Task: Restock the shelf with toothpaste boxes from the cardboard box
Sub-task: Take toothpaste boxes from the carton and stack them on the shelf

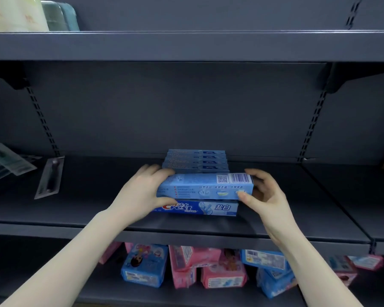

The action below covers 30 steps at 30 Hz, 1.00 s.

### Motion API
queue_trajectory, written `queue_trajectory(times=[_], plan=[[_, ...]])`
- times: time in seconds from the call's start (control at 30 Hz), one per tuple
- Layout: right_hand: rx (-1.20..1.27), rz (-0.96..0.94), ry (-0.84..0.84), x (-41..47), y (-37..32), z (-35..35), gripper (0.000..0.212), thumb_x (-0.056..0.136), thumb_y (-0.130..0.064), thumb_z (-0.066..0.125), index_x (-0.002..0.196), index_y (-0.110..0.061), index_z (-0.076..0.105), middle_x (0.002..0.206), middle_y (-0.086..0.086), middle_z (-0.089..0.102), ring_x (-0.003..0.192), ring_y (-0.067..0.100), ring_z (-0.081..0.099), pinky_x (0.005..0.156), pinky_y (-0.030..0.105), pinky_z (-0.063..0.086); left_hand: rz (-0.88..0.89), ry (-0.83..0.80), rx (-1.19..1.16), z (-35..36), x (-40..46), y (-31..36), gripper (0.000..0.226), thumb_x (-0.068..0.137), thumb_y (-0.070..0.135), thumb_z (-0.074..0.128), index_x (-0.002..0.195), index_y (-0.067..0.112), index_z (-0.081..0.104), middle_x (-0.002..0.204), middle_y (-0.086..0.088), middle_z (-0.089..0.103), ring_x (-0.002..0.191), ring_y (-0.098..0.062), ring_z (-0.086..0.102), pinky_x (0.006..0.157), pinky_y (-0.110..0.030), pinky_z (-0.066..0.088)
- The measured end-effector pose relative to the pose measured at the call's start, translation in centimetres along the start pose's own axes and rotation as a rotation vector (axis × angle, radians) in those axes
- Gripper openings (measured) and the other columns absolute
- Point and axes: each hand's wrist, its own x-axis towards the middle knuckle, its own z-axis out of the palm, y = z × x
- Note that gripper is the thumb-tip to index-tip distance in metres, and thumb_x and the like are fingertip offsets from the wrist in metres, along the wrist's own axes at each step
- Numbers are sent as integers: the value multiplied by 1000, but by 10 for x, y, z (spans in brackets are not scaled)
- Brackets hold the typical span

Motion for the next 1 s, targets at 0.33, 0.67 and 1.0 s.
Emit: queue_trajectory(times=[0.33, 0.67, 1.0], plan=[[139, 99, -83, 6, 5, -3, 56, 60, -29, 80, 111, -22, 59, 108, -2, 68, 104, 16, 64, 86, 32, 53, 13, 293, -180, 2, -1, 7, 53, 65, -8, 71, 94, 32, 53, 97, 6, 56, 92, -18, 49, 77, -25, 35], [64, 85, -22, 16, -5, -6, 52, 71, 10, 70, 108, -25, 63, 97, 2, 72, 94, 14, 66, 78, 22, 53, -259, 72, -719, 2, 3, 6, 75, 64, 2, 82, 119, 36, 43, 101, 22, 56, 86, 14, 58, 70, -1, 42], [-188, 24, -1, 28, 5, -6, 71, 68, 10, 74, 113, -40, 54, 104, -5, 63, 83, -4, 63, 72, 12, 50, -168, -116, -761, 5, 6, -17, 55, 60, 42, 72, 112, 46, 54, 112, 12, 60, 106, 2, 57, 85, -19, 50]])
